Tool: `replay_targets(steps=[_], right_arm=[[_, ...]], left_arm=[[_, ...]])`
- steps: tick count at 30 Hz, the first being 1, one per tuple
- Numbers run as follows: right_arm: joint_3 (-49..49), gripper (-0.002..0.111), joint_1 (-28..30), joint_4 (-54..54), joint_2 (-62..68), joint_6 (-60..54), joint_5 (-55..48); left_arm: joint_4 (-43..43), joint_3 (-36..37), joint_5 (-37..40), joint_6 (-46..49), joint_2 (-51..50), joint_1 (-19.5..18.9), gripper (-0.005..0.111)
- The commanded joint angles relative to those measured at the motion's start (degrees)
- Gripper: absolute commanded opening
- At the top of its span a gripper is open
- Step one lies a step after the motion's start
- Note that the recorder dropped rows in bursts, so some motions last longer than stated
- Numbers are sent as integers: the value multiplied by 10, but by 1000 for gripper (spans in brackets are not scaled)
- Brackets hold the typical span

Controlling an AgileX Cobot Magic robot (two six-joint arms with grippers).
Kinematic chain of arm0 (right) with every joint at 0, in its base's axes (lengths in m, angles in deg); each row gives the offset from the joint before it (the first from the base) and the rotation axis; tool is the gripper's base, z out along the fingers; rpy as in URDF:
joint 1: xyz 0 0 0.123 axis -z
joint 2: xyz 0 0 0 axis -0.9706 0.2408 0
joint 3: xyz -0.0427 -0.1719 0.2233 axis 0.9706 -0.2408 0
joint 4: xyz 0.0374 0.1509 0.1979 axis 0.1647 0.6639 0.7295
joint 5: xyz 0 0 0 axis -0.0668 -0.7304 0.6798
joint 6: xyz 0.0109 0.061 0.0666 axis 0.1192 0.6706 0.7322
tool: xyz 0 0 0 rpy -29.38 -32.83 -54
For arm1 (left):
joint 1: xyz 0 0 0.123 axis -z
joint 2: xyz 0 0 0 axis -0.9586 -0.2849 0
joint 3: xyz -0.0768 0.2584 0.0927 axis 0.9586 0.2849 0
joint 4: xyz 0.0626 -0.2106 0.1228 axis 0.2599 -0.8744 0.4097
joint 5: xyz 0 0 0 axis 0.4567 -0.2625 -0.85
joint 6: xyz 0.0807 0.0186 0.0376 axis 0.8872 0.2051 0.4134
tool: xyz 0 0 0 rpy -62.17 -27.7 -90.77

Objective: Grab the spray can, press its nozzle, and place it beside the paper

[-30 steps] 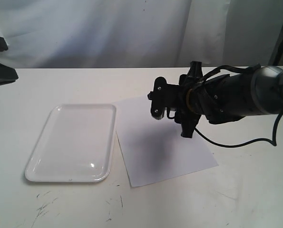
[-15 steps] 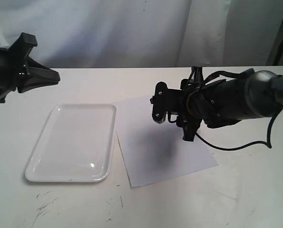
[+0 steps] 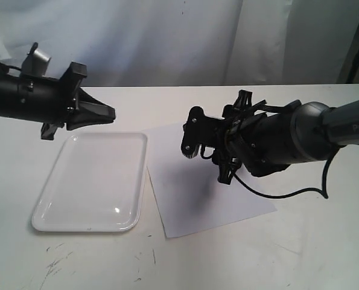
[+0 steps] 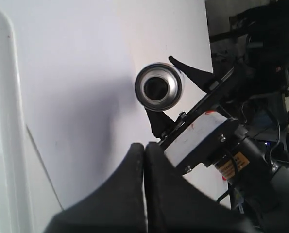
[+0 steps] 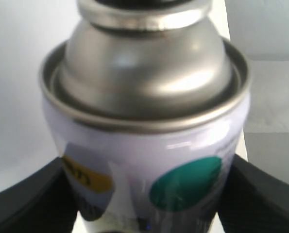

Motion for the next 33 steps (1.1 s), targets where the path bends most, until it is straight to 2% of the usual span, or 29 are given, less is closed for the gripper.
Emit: replay_targets(steps=[1, 6, 17, 21, 33], right_arm=[[9, 0, -1, -15, -4, 6, -19], [9, 0, -4, -15, -4, 9, -22], [9, 0, -6, -15, -4, 8, -16], [9, 0, -6, -15, -4, 10, -16], [9, 0, -6, -15, -4, 10, -13]], left_arm=[[19, -61, 14, -36, -39, 19, 0], [22, -155, 84, -79, -123, 25, 0], [58, -261, 82, -130, -204, 67, 0], [66, -281, 81, -141, -222, 73, 0], [87, -284, 50, -152, -228, 105, 0]])
